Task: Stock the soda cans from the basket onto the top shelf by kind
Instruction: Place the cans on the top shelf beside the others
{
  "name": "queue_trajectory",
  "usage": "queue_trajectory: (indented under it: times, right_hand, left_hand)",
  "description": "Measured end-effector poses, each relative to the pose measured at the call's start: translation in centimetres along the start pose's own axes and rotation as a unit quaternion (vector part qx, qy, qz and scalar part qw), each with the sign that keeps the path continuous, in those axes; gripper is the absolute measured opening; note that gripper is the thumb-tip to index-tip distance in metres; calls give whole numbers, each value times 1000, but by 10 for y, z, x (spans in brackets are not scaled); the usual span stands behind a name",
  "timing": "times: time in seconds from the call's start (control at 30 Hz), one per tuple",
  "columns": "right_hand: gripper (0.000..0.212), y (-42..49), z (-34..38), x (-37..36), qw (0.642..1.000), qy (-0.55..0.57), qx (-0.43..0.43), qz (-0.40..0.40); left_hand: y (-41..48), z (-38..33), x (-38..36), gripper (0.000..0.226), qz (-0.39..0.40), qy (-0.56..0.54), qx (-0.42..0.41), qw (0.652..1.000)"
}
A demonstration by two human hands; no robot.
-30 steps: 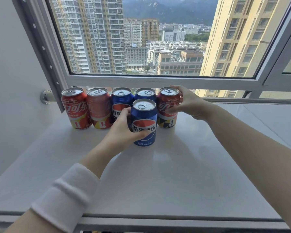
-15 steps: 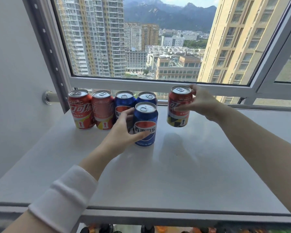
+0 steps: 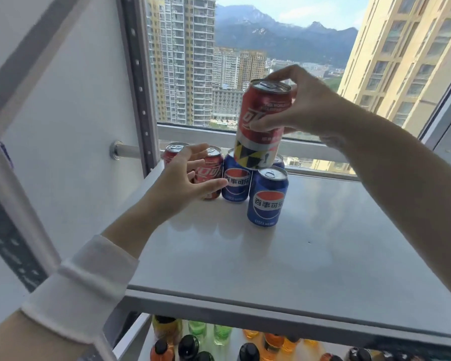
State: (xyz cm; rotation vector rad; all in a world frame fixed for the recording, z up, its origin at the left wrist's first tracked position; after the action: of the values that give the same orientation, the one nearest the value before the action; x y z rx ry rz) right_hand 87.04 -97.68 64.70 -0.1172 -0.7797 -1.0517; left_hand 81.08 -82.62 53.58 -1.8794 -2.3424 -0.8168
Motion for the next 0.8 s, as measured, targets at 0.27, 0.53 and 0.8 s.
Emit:
queue_trajectory:
  times: [0.27,0.53,0.8]
  right_hand:
    - [79,23,-23,-133,993,-93,-22,65]
    - [81,32,-24,-180,996,-69,-10,50]
    - [72,32,-26,-145,998,-62,-26,11]
  left_hand:
    - [-19,59,44,80,-45,-7,42,998]
    - [-15,85,56,72,-133,-46,57,988]
    - [-14,99,66,71,-127,-30,72,989]
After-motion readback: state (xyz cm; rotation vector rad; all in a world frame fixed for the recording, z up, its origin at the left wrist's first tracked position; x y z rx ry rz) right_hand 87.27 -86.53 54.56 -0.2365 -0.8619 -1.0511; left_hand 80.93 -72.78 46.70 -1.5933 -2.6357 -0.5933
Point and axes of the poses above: each hand's wrist, its own y-axis towards the middle knuckle, its own x-axis out of the back of the hand, z = x × y, the point moved 10 cm from there along y, towards the middle knuckle, and after that the axes turned 6 degrees about -y, right-handed, at the moved point
